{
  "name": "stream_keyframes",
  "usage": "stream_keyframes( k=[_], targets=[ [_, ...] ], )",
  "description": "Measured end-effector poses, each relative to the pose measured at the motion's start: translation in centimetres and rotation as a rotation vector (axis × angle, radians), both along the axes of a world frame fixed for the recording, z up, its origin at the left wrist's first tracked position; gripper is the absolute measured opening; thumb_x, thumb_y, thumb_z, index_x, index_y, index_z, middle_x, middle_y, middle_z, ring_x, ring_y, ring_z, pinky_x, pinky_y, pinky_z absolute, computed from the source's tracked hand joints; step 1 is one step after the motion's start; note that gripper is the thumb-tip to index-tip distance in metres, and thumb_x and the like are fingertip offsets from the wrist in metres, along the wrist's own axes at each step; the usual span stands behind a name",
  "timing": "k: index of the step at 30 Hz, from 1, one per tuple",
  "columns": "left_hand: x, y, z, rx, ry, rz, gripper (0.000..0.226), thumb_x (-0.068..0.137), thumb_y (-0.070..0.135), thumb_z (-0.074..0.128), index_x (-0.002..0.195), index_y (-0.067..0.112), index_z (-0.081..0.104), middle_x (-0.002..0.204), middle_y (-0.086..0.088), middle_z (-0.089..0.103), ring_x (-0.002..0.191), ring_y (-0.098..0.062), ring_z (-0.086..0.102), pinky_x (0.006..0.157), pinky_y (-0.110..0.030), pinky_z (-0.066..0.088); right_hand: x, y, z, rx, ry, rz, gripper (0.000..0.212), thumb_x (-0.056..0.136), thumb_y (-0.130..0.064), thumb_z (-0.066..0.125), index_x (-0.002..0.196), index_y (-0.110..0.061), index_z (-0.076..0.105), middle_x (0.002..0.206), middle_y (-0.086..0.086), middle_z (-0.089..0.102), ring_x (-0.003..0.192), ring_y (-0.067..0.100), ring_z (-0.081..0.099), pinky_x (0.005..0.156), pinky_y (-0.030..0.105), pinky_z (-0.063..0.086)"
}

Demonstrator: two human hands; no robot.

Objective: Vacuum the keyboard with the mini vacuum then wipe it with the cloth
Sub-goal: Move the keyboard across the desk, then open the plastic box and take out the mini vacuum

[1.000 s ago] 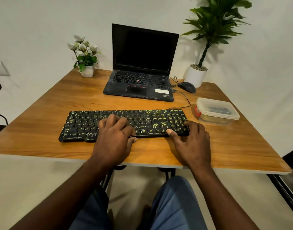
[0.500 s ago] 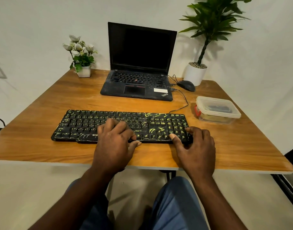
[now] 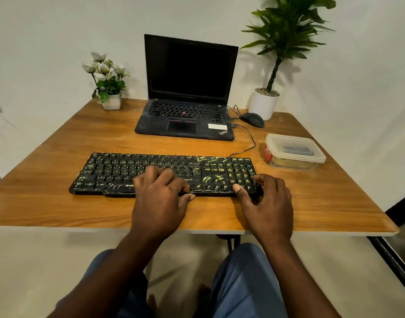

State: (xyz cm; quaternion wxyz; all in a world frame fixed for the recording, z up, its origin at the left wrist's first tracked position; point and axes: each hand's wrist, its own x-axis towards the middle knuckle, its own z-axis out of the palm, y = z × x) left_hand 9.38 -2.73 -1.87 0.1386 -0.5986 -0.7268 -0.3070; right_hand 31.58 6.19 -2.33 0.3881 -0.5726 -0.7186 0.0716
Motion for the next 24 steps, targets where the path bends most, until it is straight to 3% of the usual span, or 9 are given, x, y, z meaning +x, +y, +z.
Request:
stream_keyframes(
  k=[6, 11, 16, 21, 24],
  targets=[
    [2.9, 1.1, 0.0, 0.064, 0.063, -0.102, 0.027, 0.084, 0.043, 0.079, 0.104, 0.027, 0.072, 0.103, 0.007, 0.062, 0.106, -0.024, 0.048, 0.087, -0.045, 0.036, 1.7, 1.1, 0.6, -0.069, 0.151, 0.061, 0.054, 0.084, -0.06, 0.071, 0.125, -0.028, 0.057, 0.12, -0.008, 0.057, 0.109, 0.014, 0.06, 0.088, 0.036, 0.054],
    [7.7, 4.0, 0.4, 0.087, 0.155, -0.244, 0.025, 0.09, 0.042, 0.067, 0.109, 0.028, 0.07, 0.107, 0.006, 0.064, 0.107, -0.024, 0.049, 0.093, -0.046, 0.035, 5.9, 3.8, 1.5, -0.119, 0.282, -0.031, 0.05, 0.085, -0.052, 0.076, 0.123, -0.023, 0.061, 0.119, -0.004, 0.063, 0.1, 0.012, 0.064, 0.084, 0.033, 0.056],
    [12.3, 9.3, 2.0, 0.004, 0.189, -0.369, 0.031, 0.093, 0.045, 0.057, 0.116, 0.027, 0.069, 0.117, 0.003, 0.063, 0.114, -0.022, 0.048, 0.097, -0.044, 0.038, 9.0, 7.0, 1.7, -0.17, 0.261, -0.076, 0.048, 0.087, -0.051, 0.076, 0.123, -0.025, 0.059, 0.117, -0.006, 0.063, 0.097, 0.011, 0.063, 0.076, 0.026, 0.05],
    [15.6, 14.7, 4.7, -0.097, 0.095, -0.295, 0.045, 0.094, 0.053, 0.057, 0.129, 0.027, 0.064, 0.131, 0.001, 0.06, 0.12, -0.021, 0.048, 0.1, -0.041, 0.041, 11.6, 10.1, 2.0, -0.128, 0.302, -0.122, 0.044, 0.089, -0.048, 0.076, 0.122, -0.025, 0.058, 0.114, -0.005, 0.063, 0.096, 0.009, 0.062, 0.083, 0.03, 0.055],
    [16.5, 17.6, 5.6, -0.15, -0.122, -0.221, 0.061, 0.092, 0.056, 0.062, 0.141, 0.021, 0.056, 0.139, -0.004, 0.052, 0.124, -0.023, 0.048, 0.102, -0.041, 0.046, 12.5, 11.9, 2.3, -0.093, 0.387, -0.189, 0.044, 0.088, -0.047, 0.077, 0.121, -0.025, 0.058, 0.113, -0.005, 0.062, 0.098, 0.011, 0.062, 0.086, 0.032, 0.056]
  ],
)
